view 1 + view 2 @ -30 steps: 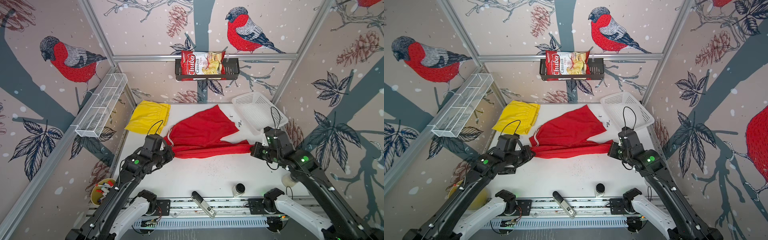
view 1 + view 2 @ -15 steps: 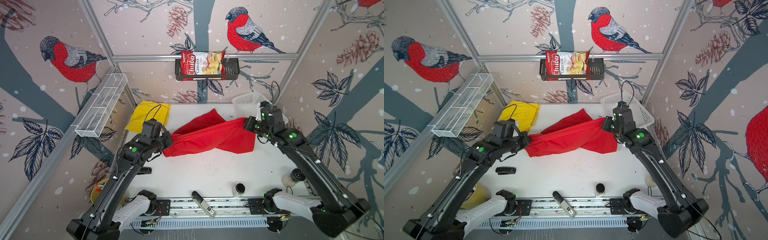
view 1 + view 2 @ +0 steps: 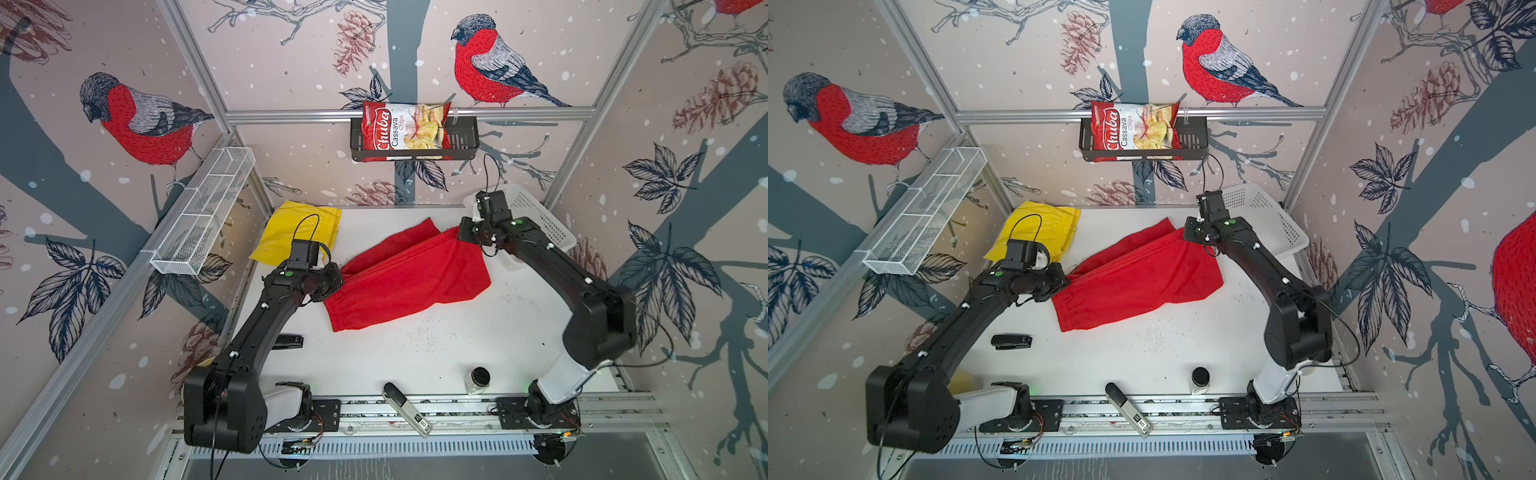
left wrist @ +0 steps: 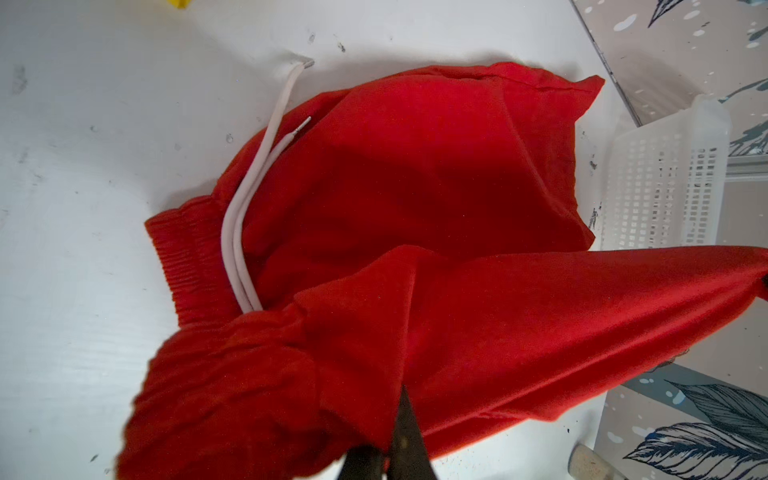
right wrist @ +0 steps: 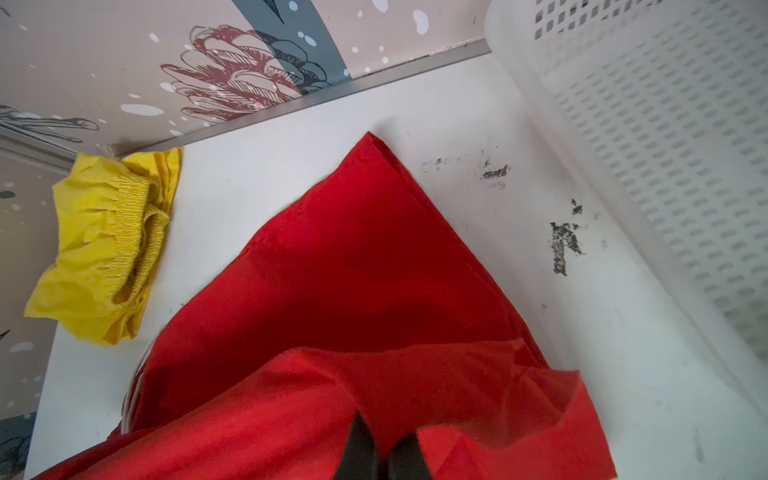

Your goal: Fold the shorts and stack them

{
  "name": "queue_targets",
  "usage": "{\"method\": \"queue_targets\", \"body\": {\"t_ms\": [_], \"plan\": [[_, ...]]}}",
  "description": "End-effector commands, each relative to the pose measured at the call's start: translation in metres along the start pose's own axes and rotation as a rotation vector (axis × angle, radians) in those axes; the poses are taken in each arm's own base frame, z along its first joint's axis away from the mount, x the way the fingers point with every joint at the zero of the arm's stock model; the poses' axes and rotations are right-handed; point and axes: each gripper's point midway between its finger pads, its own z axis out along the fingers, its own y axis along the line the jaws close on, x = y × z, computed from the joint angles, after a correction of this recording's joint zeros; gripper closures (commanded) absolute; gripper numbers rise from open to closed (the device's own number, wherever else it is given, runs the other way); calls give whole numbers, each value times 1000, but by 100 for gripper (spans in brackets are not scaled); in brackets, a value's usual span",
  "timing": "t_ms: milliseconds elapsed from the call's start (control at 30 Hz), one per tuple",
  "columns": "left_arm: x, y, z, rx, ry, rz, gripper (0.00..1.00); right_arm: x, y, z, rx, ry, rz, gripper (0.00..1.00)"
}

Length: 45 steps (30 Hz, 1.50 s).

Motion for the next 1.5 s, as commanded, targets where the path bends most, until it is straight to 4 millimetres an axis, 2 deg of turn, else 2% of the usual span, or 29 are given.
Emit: {"method": "queue_targets", "body": {"t_ms": [0, 133, 333, 467, 633, 700, 800, 1000, 1133, 1233, 1300, 1367, 1467], "plan": [[5, 53, 8, -232, 36, -30, 100, -38, -41, 20, 217, -110, -21, 100], [10, 66, 25, -255, 82, -68, 100, -46, -39, 57, 221, -92, -48, 100], [36, 97, 39, -320, 159, -146, 100, -55, -40, 102, 234, -80, -82, 100], [48, 109, 41, -347, 189, -187, 100, -50, -41, 131, 232, -62, -92, 100], [49, 120, 41, -384, 196, -206, 100, -41, -43, 159, 224, -54, -102, 100], [45, 124, 40, -387, 191, -225, 91, -37, -43, 167, 219, -59, -108, 100], [36, 122, 38, -376, 171, -235, 81, -37, -41, 175, 195, -75, -109, 100], [16, 109, 31, -365, 134, -231, 79, -58, -27, 177, 122, -172, -85, 99], [9, 104, 26, -366, 119, -226, 78, -71, -3, 180, 18, -211, -81, 81], [2, 99, 23, -359, 103, -219, 76, -75, 10, 186, -26, -224, -96, 62], [-3, 91, 23, -324, 96, -206, 74, -77, 18, 188, -32, -228, -103, 58], [-7, 75, 26, -252, 85, -162, 72, -78, 21, 186, -27, -234, -105, 56], [-7, 56, 32, -218, 73, -69, 67, -79, 27, 175, -21, -226, -104, 56]]}}
